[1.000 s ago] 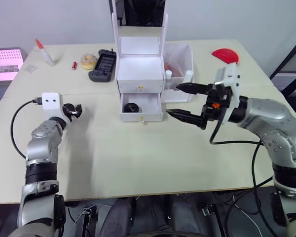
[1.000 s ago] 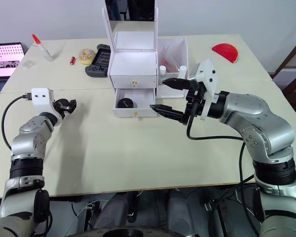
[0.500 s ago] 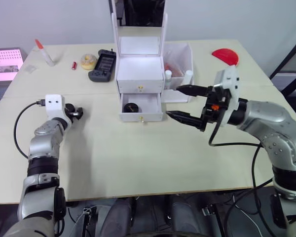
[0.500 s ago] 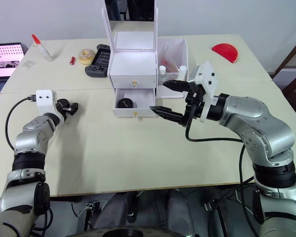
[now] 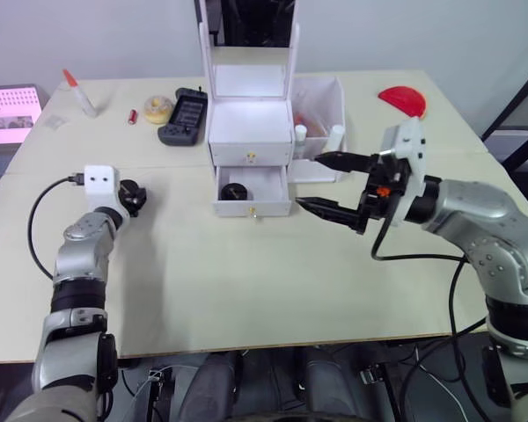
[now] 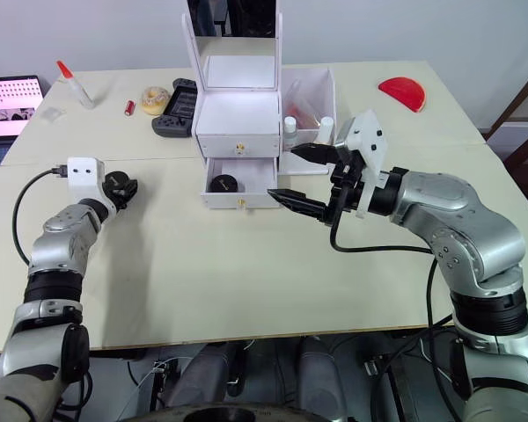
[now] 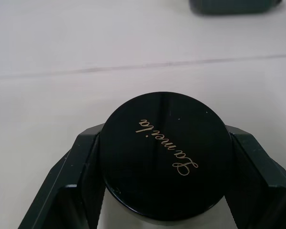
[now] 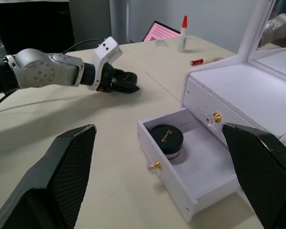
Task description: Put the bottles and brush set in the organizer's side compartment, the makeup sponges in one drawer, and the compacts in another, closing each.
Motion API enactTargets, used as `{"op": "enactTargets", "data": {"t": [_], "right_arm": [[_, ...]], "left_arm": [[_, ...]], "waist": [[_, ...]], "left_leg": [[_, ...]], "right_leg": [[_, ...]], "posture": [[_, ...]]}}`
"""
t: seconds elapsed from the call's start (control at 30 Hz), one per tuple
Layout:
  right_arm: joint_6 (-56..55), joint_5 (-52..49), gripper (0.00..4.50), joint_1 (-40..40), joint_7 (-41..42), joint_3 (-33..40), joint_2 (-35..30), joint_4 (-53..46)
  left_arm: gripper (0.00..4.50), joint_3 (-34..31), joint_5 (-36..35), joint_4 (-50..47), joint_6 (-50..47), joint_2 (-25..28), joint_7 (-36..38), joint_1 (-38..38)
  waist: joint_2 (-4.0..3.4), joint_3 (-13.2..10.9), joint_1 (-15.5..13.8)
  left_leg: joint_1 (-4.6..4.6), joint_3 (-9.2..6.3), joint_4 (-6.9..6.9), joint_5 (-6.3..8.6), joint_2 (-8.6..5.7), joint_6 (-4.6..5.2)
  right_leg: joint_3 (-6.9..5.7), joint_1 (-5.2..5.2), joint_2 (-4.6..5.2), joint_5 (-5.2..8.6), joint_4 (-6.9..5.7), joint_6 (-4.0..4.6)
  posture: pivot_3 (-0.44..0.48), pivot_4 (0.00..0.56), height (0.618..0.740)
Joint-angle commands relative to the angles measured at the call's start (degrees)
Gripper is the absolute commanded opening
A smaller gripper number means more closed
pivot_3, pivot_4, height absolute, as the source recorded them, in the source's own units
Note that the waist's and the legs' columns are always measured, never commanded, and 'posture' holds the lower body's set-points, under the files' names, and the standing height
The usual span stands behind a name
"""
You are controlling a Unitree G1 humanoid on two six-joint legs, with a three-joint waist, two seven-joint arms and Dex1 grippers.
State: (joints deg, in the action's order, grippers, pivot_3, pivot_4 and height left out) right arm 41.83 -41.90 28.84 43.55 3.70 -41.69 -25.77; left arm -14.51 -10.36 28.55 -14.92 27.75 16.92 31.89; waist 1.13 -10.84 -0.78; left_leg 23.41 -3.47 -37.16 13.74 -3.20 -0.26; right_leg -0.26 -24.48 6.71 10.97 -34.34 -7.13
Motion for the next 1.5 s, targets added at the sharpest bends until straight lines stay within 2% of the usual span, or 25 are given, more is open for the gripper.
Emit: {"op": "enactTargets", "data": {"t": [0.03,0.1,0.2,0.33,0.5,0.67,0.97,1.37,1.47,1.5], "right_arm": [[0.0,-0.6,4.5,-0.3,-0.5,2.3,-0.7,-2.4],[0.3,-0.6,4.5,-0.6,-0.7,2.4,-0.9,-2.6],[0.6,-0.4,4.5,-0.9,-1.0,2.5,-0.9,-2.9],[0.8,0.0,4.5,-1.2,-1.5,2.4,-0.6,-3.2],[1.2,-0.2,4.5,-2.0,-3.2,2.9,-0.2,-4.8],[2.1,-1.1,4.5,-3.7,-5.3,4.5,-0.4,-7.3],[3.7,-2.7,4.5,-6.1,-8.2,6.4,-0.5,-10.4],[3.8,-3.4,4.5,-6.5,-9.7,6.2,-0.2,-11.1],[3.8,-3.4,4.5,-6.9,-9.9,6.4,-0.3,-11.3],[3.8,-3.5,4.5,-6.9,-9.9,6.4,-0.2,-11.3]], "left_arm": [[2.69,2.3,-3.7,-11.3,6.9,-1.1,8.8,-0.1],[2.69,4.2,-10.3,-20.0,4.2,-2.8,16.9,-1.4],[2.69,8.8,-18.0,-28.7,-5.2,-1.7,27.9,-2.6],[2.69,14.4,-16.9,-28.3,-8.3,-0.3,33.7,1.0],[2.69,20.7,-9.2,-16.6,-4.6,-2.1,34.9,8.9],[2.69,22.1,-6.0,-8.2,-1.7,-5.7,35.1,12.8],[2.69,22.5,-1.9,-3.1,-0.2,-10.3,32.9,16.1],[2.69,22.2,0.2,0.2,-0.6,-12.4,31.4,17.6],[4.19,22.0,-0.3,-0.3,-1.9,-12.7,31.6,17.6],[4.48,21.9,-0.3,-0.5,-2.4,-12.6,31.5,17.5]], "waist": [[0.0,0.0,-0.1],[0.0,0.0,-0.2],[0.0,0.0,0.1],[-0.05,0.0,0.6],[-0.05,0.0,0.1],[-0.03,0.0,0.1],[-0.03,0.0,0.0],[-0.03,0.0,0.1],[-0.03,0.0,0.0],[-0.03,0.0,0.0]], "left_leg": [[0.01,0.0,0.0,0.0,-0.01,0.0],[0.04,0.01,-0.02,0.0,-0.03,0.0],[0.06,0.04,-0.03,0.01,-0.04,0.0],[-0.02,0.05,0.02,0.0,0.03,0.02],[-0.01,0.05,-0.02,-0.01,-0.02,0.03],[0.03,0.05,-0.03,0.0,-0.02,0.06],[0.02,0.03,-0.04,0.0,0.01,0.06],[0.02,0.03,-0.05,0.0,0.0,0.06],[0.02,0.03,-0.05,0.0,0.0,0.06],[0.02,0.03,-0.05,0.0,0.0,0.06]], "right_leg": [[0.0,0.0,0.03,0.0,0.0,0.0],[0.0,0.01,0.08,-0.01,0.04,0.02],[0.03,0.03,0.1,-0.04,0.14,0.06],[0.03,0.02,-0.06,-0.04,0.08,0.07],[0.02,0.03,-0.18,-0.03,0.07,0.07],[0.02,0.04,-0.1,-0.04,0.11,0.05],[0.02,0.04,-0.1,-0.04,0.1,0.05],[0.01,0.04,-0.1,-0.04,0.09,0.04],[0.01,0.04,-0.1,-0.04,0.09,0.04],[0.01,0.04,-0.1,-0.04,0.09,0.04]], "posture": [[0.0,0.15,0.738],[0.0,0.15,0.738],[0.0,0.15,0.738],[0.0,0.15,0.738],[0.0,0.15,0.738],[0.0,0.15,0.738],[0.0,0.15,0.738],[0.0,0.15,0.738],[0.0,0.15,0.738],[0.0,0.15,0.738]]}}
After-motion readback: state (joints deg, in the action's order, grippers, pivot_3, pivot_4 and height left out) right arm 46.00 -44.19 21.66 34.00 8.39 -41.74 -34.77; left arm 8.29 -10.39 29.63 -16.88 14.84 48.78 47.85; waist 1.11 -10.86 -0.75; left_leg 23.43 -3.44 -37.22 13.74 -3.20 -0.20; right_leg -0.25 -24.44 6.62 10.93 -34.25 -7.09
